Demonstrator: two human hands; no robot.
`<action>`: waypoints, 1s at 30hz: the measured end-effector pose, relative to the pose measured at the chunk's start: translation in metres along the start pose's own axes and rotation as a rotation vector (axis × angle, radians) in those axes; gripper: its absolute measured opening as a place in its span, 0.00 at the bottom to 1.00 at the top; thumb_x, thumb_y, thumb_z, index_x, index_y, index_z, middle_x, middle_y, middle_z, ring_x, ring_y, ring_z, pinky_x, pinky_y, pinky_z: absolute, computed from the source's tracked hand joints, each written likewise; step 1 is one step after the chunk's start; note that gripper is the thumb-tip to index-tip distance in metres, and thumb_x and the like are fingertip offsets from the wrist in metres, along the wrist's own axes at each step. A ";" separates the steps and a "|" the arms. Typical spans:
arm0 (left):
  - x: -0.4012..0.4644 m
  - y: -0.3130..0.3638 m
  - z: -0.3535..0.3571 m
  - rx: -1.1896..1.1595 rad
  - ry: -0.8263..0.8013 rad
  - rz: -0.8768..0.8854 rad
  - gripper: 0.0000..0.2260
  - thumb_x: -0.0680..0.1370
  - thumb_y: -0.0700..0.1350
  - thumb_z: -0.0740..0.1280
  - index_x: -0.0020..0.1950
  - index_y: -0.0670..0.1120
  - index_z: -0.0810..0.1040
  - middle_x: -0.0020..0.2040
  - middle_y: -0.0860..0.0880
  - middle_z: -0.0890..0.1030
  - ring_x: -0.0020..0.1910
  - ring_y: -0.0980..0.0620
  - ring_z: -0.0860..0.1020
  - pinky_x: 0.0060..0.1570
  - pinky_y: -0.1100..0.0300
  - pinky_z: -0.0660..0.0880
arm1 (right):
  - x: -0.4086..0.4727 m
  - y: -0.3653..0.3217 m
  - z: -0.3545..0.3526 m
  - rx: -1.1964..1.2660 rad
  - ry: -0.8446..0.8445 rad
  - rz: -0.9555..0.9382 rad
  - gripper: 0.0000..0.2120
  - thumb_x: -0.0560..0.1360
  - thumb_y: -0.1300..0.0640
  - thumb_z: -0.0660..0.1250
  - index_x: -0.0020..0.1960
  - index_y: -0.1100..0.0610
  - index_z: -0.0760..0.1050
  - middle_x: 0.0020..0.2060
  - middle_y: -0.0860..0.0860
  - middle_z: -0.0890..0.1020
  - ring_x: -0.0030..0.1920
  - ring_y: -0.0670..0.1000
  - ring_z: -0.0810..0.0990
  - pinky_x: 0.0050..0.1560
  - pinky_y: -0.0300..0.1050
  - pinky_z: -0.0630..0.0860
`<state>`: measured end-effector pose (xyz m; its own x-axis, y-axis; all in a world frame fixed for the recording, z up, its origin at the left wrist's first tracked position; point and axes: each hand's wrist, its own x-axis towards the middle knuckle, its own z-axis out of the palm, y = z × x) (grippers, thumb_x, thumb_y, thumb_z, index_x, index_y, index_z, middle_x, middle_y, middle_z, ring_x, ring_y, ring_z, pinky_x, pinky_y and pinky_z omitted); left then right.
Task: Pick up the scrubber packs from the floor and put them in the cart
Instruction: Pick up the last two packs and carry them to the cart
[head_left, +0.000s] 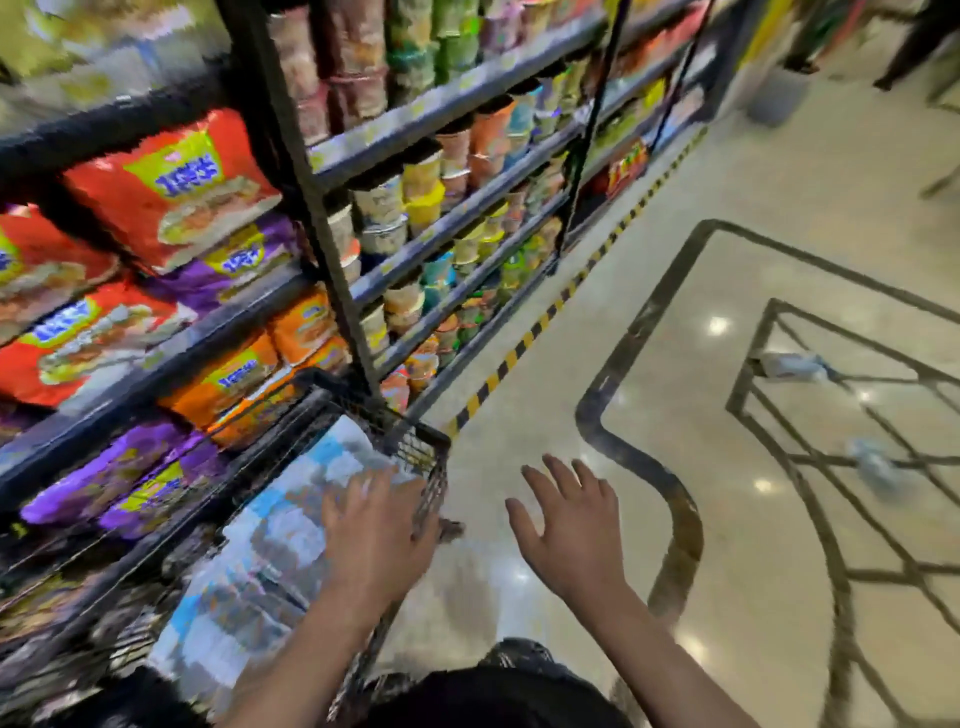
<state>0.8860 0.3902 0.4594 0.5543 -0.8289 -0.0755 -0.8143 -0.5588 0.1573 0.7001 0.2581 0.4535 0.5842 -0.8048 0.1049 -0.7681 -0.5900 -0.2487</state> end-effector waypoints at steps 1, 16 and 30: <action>0.004 0.021 0.005 0.000 -0.007 0.043 0.17 0.73 0.60 0.63 0.55 0.54 0.83 0.57 0.44 0.82 0.57 0.37 0.79 0.57 0.35 0.71 | -0.008 0.020 -0.008 -0.008 0.011 0.052 0.24 0.77 0.38 0.60 0.62 0.49 0.84 0.64 0.54 0.84 0.64 0.65 0.81 0.61 0.66 0.78; 0.006 0.346 0.056 -0.017 -0.122 0.646 0.21 0.75 0.60 0.59 0.61 0.54 0.83 0.64 0.45 0.81 0.63 0.38 0.78 0.62 0.35 0.68 | -0.148 0.296 -0.097 -0.087 0.134 0.650 0.24 0.78 0.38 0.59 0.66 0.48 0.82 0.66 0.54 0.83 0.66 0.66 0.79 0.63 0.66 0.76; 0.114 0.534 0.092 0.037 -0.231 0.914 0.20 0.75 0.61 0.59 0.59 0.56 0.83 0.62 0.46 0.82 0.62 0.39 0.79 0.60 0.34 0.71 | -0.091 0.439 -0.107 -0.021 0.138 0.957 0.22 0.78 0.37 0.64 0.67 0.45 0.80 0.70 0.51 0.80 0.70 0.63 0.76 0.68 0.67 0.71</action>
<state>0.4980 -0.0051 0.4438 -0.3471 -0.9285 -0.1323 -0.9234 0.3137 0.2210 0.2821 0.0657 0.4374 -0.3258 -0.9452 -0.0205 -0.9082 0.3189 -0.2711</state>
